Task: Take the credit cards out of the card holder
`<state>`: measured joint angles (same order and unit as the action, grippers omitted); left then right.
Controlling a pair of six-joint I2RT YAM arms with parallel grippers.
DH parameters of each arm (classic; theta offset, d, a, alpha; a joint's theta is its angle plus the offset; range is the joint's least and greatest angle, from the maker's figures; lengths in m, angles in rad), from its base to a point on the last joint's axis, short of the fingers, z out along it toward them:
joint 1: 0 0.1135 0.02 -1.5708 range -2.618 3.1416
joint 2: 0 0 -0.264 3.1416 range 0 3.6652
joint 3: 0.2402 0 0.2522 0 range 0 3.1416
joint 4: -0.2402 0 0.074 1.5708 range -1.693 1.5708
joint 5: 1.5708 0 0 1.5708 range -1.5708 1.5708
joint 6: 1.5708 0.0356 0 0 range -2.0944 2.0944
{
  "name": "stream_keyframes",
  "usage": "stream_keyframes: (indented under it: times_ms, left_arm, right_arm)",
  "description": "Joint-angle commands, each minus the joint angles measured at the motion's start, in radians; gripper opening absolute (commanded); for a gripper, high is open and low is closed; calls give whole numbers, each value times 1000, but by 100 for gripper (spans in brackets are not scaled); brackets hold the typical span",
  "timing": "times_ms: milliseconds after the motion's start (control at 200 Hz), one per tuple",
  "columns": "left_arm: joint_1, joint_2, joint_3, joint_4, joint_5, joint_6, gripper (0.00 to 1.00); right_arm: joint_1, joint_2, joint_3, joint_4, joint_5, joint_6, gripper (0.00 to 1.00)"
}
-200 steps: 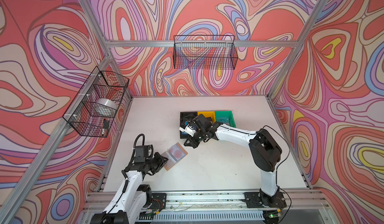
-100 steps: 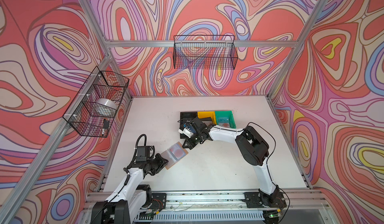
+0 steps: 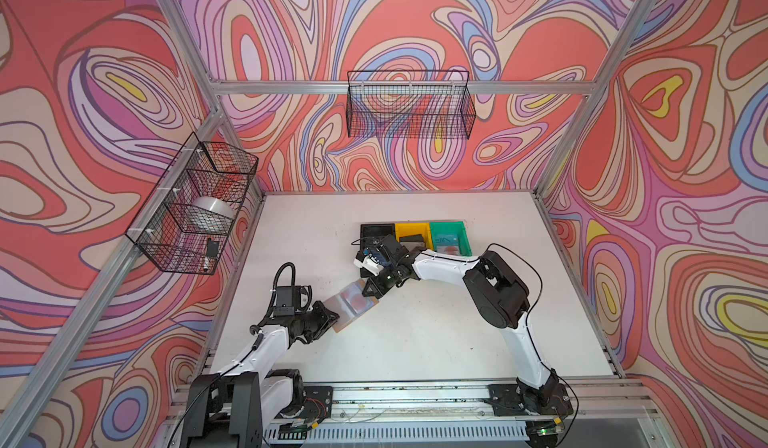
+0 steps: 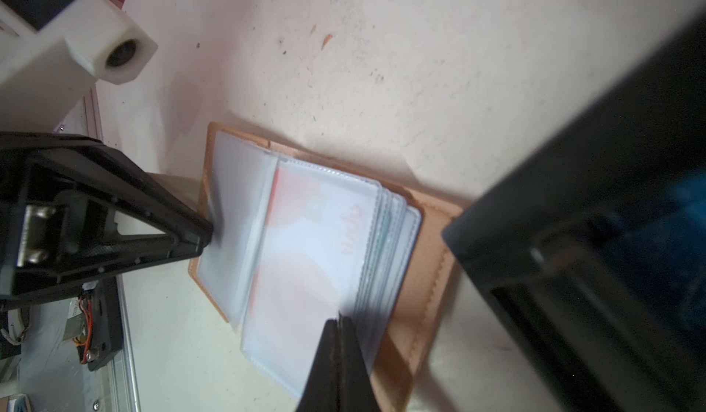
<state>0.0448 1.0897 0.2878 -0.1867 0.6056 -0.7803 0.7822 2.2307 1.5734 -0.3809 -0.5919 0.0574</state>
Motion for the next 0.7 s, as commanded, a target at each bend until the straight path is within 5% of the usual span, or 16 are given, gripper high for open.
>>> stream_keyframes:
  times_ms: [0, 436, 691]
  left_arm:
    - [-3, 23, -34, -35, -99, 16, 19]
    - [-3, 38, -52, -7, -97, 18, 19]
    - [-3, 37, -61, 6, -97, 13, 19]
  right_arm:
    - [25, 49, 5, -56, 38, -25, 0]
    - [26, 32, 51, -155, 169, -112, 0]
    - [28, 50, 79, -160, 151, -122, 0]
